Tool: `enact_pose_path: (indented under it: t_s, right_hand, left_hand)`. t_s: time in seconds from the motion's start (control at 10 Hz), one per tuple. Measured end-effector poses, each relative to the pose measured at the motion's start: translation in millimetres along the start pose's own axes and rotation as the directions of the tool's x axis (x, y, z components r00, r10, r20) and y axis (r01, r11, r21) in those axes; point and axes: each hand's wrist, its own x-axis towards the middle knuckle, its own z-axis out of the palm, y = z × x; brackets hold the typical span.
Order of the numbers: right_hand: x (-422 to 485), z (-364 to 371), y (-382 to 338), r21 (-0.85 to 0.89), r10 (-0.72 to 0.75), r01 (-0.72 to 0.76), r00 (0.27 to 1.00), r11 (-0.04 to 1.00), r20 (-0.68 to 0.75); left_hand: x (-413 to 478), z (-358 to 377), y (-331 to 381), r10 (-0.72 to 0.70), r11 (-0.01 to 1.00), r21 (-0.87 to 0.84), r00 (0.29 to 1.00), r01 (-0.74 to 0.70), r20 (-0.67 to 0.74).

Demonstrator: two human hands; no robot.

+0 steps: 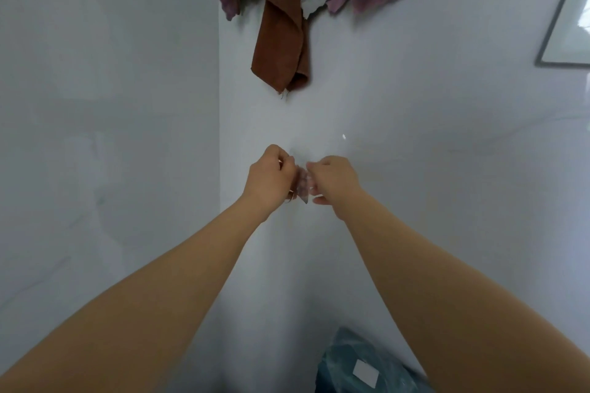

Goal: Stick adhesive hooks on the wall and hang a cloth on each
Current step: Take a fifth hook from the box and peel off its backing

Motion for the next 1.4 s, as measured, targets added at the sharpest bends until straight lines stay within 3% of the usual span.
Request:
enact_pose_path:
  t_s: [0.2, 0.4, 0.6, 0.7, 0.8, 0.9, 1.0, 1.1, 1.2, 1.4]
  right_hand:
    - [4, 3, 5, 0.139, 0.051, -0.046, 0.998, 0.989, -0.036]
    - [12, 11, 8, 0.332, 0.173, -0.153, 0.985, 0.931, -0.030]
    - [14, 26, -6, 0.540, 0.193, -0.129, 0.979, 0.832, -0.064]
    - [17, 4, -5, 0.273, 0.251, -0.205, 0.957, 0.940, -0.146]
    - [21, -4, 10, 0.149, 0.223, -0.191, 0.944, 0.970, -0.241]
    - [21, 24, 11, 0.449, 0.272, -0.178, 0.950, 0.876, -0.152]
    - [18, 36, 0, 0.433, 0.233, -0.180, 0.970, 0.883, -0.073]
    - [14, 30, -1, 0.491, 0.211, -0.155, 0.976, 0.857, -0.061]
    - [12, 25, 7, 0.507, 0.198, -0.133, 0.977, 0.852, -0.078]
    - [0, -4, 27, 0.475, 0.228, -0.172, 0.972, 0.863, -0.062]
  left_hand:
    - [3, -3, -4, -0.102, 0.985, -0.137, 0.994, 0.108, 0.047]
    - [1, 0, -1, -0.223, 0.929, -0.303, 0.975, 0.213, 0.003]
    - [2, -2, 7, -0.307, 0.896, -0.363, 0.947, 0.255, -0.093]
    - [7, -23, 4, -0.311, 0.885, -0.415, 0.932, 0.211, -0.189]
    - [19, -58, 3, -0.367, 0.830, -0.543, 0.860, 0.131, -0.353]
    - [17, -68, 11, -0.402, 0.822, -0.515, 0.888, 0.242, -0.224]
    - [16, -58, 14, -0.376, 0.898, -0.295, 0.918, 0.327, -0.128]
    - [21, -58, 8, -0.325, 0.932, -0.219, 0.934, 0.289, -0.150]
    - [13, -47, 6, -0.288, 0.946, -0.190, 0.950, 0.263, -0.120]
    - [3, -23, -2, -0.372, 0.921, -0.135, 0.928, 0.367, -0.013]
